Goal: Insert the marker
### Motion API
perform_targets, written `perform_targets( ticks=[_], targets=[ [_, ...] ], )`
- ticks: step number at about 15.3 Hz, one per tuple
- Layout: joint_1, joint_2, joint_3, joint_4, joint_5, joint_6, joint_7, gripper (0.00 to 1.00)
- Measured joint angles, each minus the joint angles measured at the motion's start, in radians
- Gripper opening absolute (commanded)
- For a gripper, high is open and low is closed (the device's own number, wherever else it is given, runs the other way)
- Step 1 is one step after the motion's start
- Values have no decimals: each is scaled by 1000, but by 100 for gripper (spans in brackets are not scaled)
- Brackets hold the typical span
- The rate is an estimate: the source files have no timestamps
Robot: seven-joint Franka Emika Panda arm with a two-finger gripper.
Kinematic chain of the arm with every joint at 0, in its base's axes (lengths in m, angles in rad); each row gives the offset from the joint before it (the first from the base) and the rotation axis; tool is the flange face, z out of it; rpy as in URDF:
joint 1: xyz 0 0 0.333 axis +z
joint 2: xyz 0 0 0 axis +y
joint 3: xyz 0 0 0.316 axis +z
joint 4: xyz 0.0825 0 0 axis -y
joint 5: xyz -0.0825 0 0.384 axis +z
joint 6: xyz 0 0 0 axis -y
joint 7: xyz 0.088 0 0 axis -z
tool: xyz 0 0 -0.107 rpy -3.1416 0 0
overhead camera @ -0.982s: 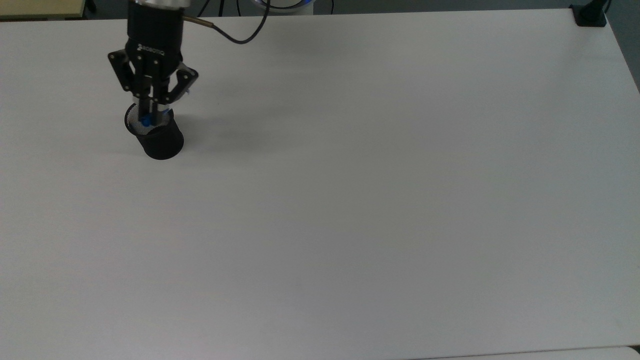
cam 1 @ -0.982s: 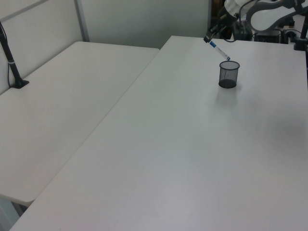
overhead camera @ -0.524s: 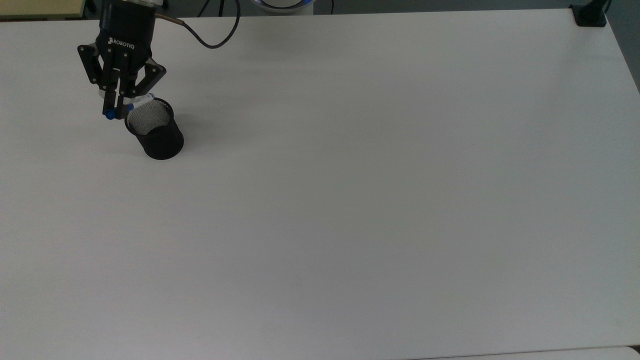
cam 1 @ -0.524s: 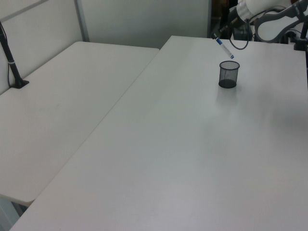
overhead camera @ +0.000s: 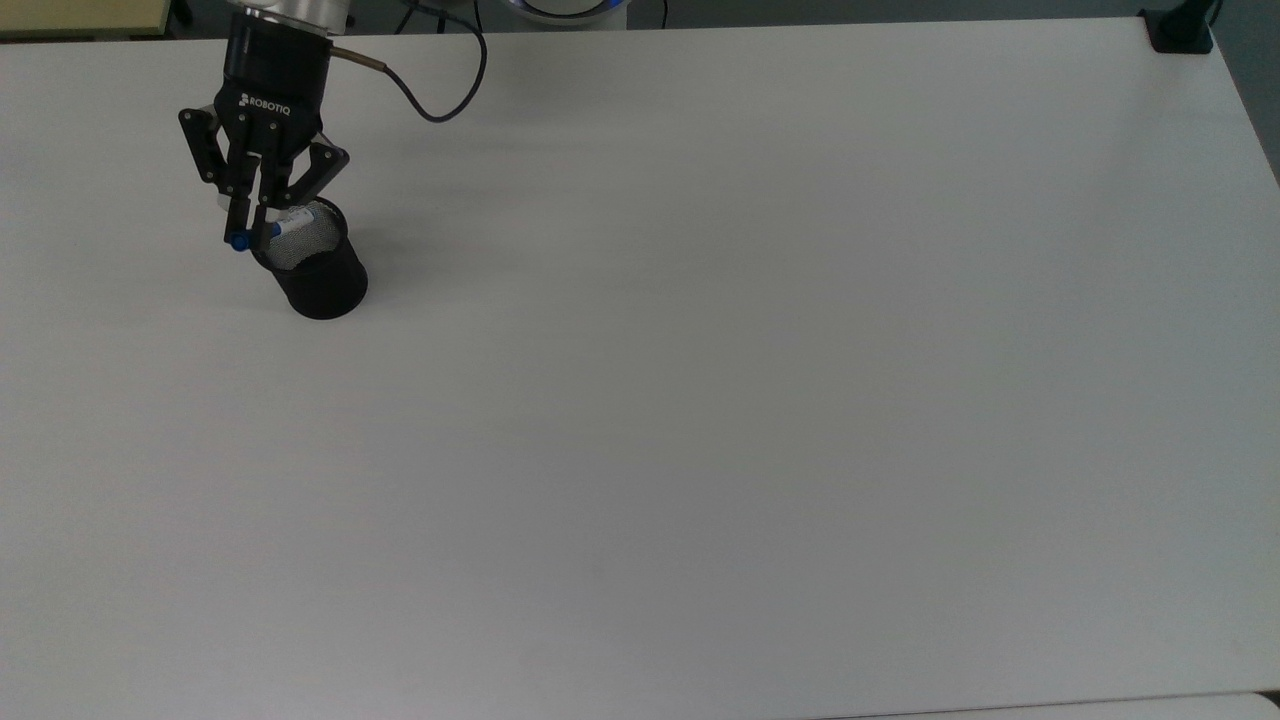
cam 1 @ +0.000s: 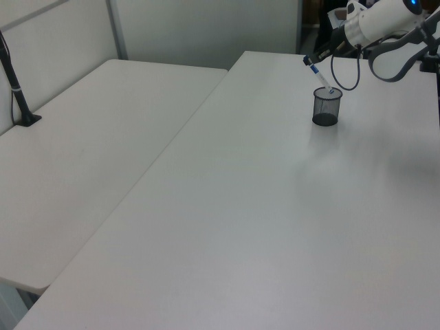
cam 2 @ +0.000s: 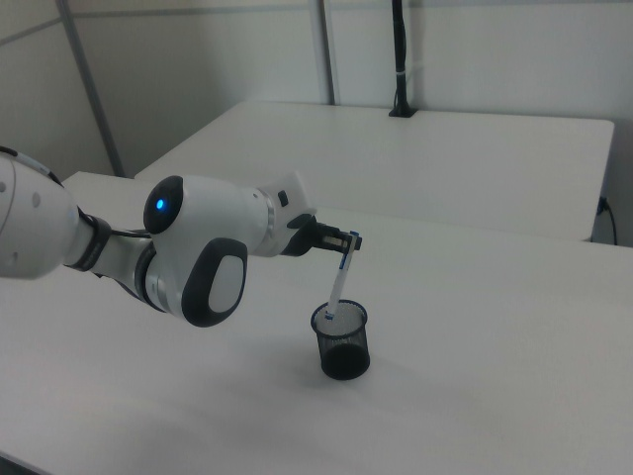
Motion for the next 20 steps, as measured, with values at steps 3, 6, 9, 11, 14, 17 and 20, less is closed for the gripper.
perform_targets(
  ticks=[3,6,9,11,14,17,20],
  targets=[
    [0,40,0,-1,0,57,-25,3],
    [-4,57,-1,-1,0,63,-50,27],
    [-13,57,-2,-1,0,63,-56,64],
    [-17,56,-5,-1,0,63,-56,69],
    [-22,51,-10,0,0,64,-49,82],
    [-25,43,-10,1,0,64,-17,100],
    [-25,27,-10,4,0,62,18,100]
  ],
)
